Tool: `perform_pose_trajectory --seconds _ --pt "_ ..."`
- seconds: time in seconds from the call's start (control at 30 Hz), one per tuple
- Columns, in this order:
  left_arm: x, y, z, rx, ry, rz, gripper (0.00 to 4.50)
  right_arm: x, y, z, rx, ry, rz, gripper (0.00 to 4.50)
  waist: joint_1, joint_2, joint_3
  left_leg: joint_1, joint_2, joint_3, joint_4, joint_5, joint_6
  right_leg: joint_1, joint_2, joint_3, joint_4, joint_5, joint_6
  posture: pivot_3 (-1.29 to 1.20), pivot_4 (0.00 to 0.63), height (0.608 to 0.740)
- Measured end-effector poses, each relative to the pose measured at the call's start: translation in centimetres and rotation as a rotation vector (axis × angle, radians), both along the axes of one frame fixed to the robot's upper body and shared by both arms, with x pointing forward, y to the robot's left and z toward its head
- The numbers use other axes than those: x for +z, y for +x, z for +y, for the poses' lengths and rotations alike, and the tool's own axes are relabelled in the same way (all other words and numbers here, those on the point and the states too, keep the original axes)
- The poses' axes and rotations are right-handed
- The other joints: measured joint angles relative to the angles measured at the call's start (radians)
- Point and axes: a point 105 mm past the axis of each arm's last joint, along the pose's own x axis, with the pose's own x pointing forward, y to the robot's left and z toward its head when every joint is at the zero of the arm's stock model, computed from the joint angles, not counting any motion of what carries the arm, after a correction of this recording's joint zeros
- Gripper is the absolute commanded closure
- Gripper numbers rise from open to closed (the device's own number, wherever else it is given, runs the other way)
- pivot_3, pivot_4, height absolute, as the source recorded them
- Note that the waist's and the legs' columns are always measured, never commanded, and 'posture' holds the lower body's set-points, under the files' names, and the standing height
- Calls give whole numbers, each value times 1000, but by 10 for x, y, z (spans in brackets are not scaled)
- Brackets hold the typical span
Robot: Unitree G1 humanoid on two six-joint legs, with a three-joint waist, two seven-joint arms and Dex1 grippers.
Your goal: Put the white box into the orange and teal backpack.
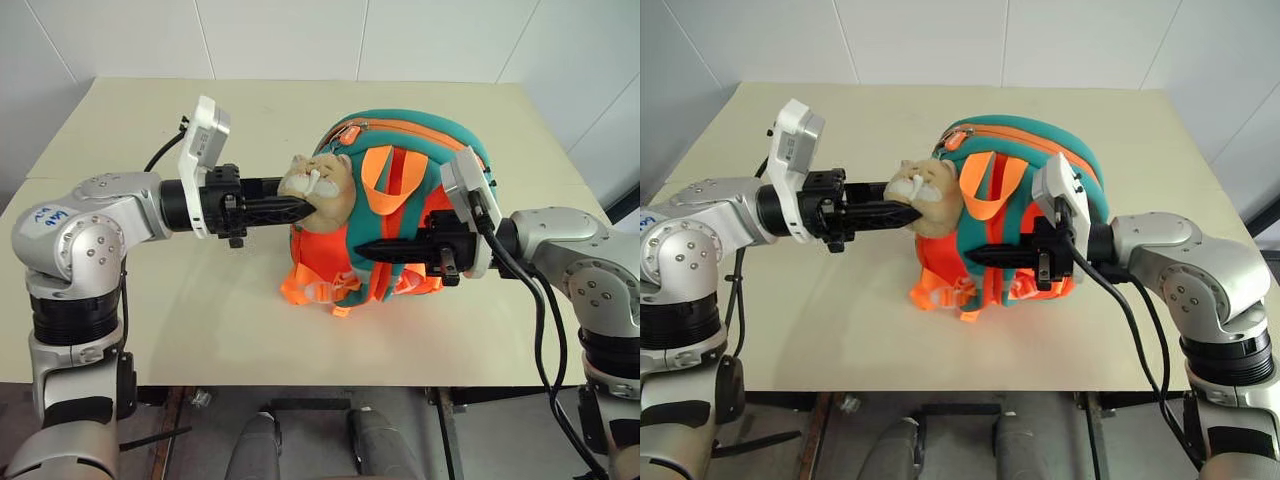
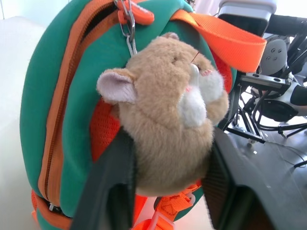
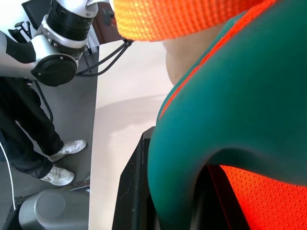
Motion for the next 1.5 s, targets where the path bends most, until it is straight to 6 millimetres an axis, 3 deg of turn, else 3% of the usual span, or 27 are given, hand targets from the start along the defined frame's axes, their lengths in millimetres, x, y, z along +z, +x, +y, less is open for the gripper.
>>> perform_pose_trajectory --seconds 0.1,0.3,0.47,0.67,0.93,1.1,1.27,1.4,1.5 --pt "2 2 6 17 8 25 3945 -2 -2 -1 -1 17 -1 4500 0 0 0 0 0 0 0 0 0 0 0 0 0 0 0 0 150 740" --pt "8 22 37 162 55 40 4001 -5 -11 -1 9 111 12 4500 -2 0 0 0 0 0 -1 0 0 0 0 0 -1 0 0 0 150 740" --pt "-12 44 60 260 107 110 4029 -4 -18 0 10 135 3 4500 0 0 0 0 0 0 -1 0 0 0 0 0 -1 0 0 0 150 740" --pt "-43 57 64 256 219 186 4040 -7 -20 0 -5 147 11 4500 1 0 0 0 0 0 -3 0 0 0 0 0 -2 -1 -1 0 150 740" --pt "-105 64 53 173 466 264 4045 -8 -21 1 -24 149 9 4500 3 0 0 0 0 0 -3 0 0 0 0 0 -2 -1 -1 0 150 740" --pt "-110 67 46 144 458 238 4047 -8 -20 0 -38 145 5 4500 5 0 0 0 0 0 -3 0 0 0 0 0 -2 -1 -1 0 150 740" --pt "-107 61 56 156 336 241 2365 -9 -18 -9 -96 58 -14 2807 7 0 0 -1 0 0 -3 0 1 -1 -1 -1 -2 -1 -1 0 150 740" --pt "-88 53 66 179 256 177 1170 -8 -15 -25 -167 -26 -49 1525 9 0 0 -1 0 0 -4 -1 1 -1 -1 -1 -2 -1 -2 0 150 740" --pt "-85 47 78 224 218 133 206 -16 -15 -41 -224 -102 -41 487 11 0 0 -1 0 0 -4 -1 1 -1 -2 -1 -2 -1 -2 0 150 740"
